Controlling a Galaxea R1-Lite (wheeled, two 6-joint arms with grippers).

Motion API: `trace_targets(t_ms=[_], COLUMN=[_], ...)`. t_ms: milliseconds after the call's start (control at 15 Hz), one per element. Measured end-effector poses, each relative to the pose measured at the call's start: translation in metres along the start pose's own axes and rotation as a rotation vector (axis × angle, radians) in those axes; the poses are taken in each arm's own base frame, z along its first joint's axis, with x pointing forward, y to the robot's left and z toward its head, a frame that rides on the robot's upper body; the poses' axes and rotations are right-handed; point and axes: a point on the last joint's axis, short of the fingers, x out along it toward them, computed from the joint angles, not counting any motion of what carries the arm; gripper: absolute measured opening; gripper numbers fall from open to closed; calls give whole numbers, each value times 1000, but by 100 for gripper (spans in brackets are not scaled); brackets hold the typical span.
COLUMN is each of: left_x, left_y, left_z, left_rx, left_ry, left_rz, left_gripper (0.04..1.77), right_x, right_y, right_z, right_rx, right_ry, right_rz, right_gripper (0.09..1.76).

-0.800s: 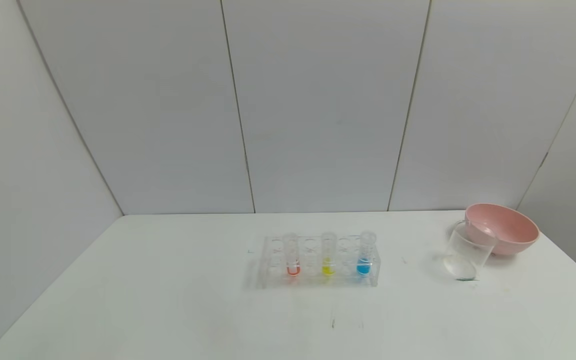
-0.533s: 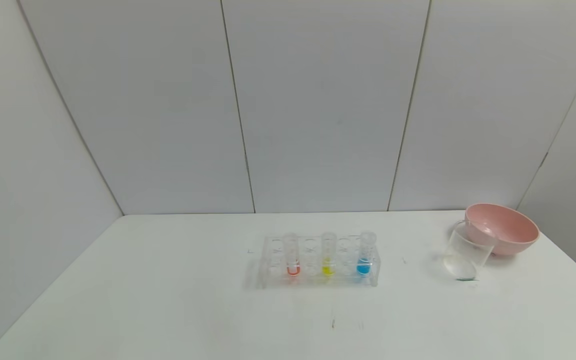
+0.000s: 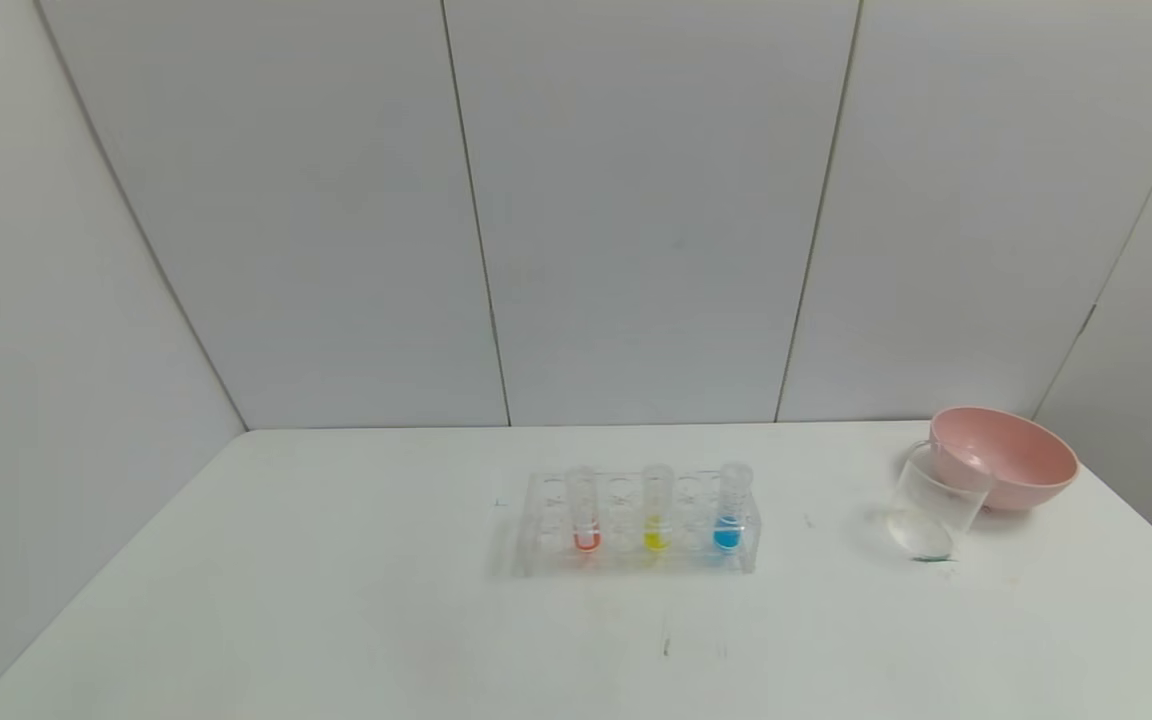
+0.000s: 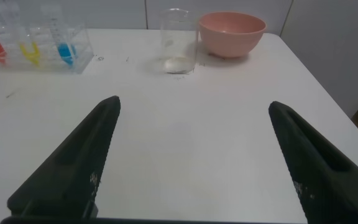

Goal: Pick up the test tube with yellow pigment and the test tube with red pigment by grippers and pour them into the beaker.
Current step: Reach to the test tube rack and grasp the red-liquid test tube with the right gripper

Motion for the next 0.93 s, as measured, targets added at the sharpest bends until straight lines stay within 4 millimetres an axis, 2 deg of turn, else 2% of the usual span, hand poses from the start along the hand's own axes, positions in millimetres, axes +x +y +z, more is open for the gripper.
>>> trace_targets(t_ms=[667, 933], left_x=[0, 0], left_y=[0, 0], left_z=[0, 0], left_rx=[0, 0], left_ry=[0, 0], left_rz=[0, 0], left_gripper=[172, 172], right_x=[-1, -5], right_y=[0, 0], right_z=[2, 34], right_rx=[3, 9], right_ry=[-4, -42], right_rz=[-12, -16], right_gripper=[171, 171])
